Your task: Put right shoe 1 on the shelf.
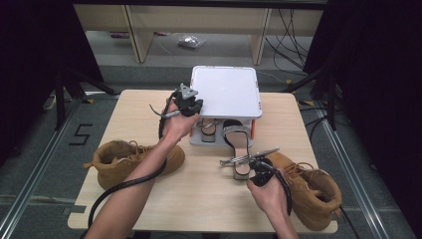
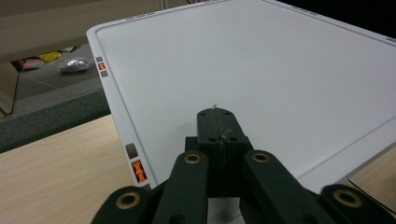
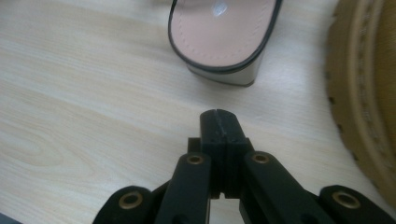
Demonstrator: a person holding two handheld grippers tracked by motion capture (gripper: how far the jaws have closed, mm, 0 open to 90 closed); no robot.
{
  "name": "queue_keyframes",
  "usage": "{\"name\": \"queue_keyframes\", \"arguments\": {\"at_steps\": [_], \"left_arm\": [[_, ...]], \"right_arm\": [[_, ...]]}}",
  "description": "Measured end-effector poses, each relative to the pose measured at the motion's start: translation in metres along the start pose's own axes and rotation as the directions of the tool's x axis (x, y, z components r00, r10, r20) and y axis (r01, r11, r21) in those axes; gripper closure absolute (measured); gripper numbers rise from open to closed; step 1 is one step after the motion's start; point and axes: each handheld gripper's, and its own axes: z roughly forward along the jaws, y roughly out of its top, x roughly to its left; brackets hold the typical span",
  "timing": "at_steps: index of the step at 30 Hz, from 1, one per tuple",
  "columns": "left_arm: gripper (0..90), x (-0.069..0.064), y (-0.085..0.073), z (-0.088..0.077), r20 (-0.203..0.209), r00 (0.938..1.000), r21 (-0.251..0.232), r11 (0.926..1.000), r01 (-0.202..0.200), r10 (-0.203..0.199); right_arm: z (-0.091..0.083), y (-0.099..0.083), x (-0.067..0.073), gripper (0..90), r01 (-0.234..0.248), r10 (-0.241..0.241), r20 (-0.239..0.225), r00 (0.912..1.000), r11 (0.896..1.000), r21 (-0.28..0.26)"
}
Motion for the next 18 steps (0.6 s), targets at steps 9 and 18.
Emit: {"name": "queue_keyframes", "arguments": {"at_steps": [9,18], "left_arm": [[89.4,0.000,0.000,0.000,0.003,1.0000,-0.002,1.0000,-0.007,0.007],[89.4,0.001,0.000,0.000,0.006,0.9999,-0.001,0.9999,-0.013,0.013]], "right_arm": [[0.019,-0.001,0.001,90.0,0.071,-0.070,0.034,0.9970,0.997,-0.041],[0.024,0.002,0.003,90.0,0.053,-0.052,0.020,0.9985,0.994,-0.096]]}}
